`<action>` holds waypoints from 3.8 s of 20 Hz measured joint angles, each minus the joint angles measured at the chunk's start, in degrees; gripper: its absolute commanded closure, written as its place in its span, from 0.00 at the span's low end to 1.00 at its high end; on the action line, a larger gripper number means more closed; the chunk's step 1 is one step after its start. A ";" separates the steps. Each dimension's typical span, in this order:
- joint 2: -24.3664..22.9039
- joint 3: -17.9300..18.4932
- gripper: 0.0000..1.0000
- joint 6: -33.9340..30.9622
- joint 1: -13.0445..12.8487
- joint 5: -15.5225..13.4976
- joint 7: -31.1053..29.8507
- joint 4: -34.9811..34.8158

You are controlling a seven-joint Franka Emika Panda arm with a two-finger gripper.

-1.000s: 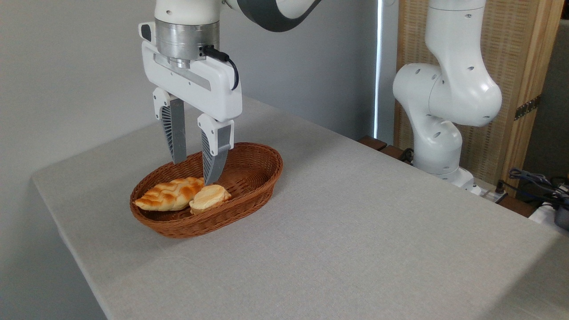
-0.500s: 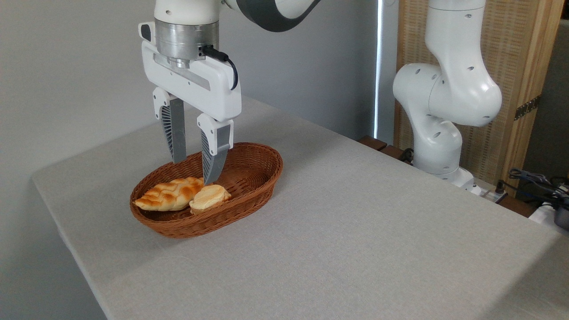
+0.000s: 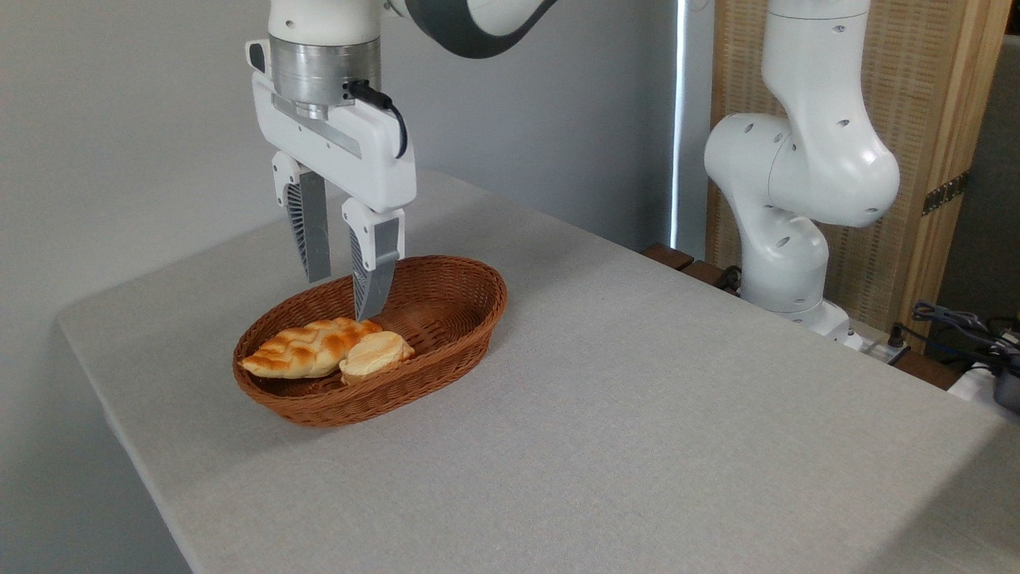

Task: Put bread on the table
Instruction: 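Lower the open gripper down onto the braided bread roll, then close the gripper on the braided bread roll, then lift the braided bread roll up out of the basket, then carry the roll over the basket rim and lower it onto the table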

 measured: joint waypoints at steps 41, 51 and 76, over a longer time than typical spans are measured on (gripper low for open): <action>14.70 -10.94 0.60 20.34 -1.24 0.15 0.01 -4.50; 11.72 -10.13 0.59 20.01 -0.55 0.14 -1.01 -3.88; 4.28 8.02 0.00 -2.69 -0.02 0.34 12.21 -5.43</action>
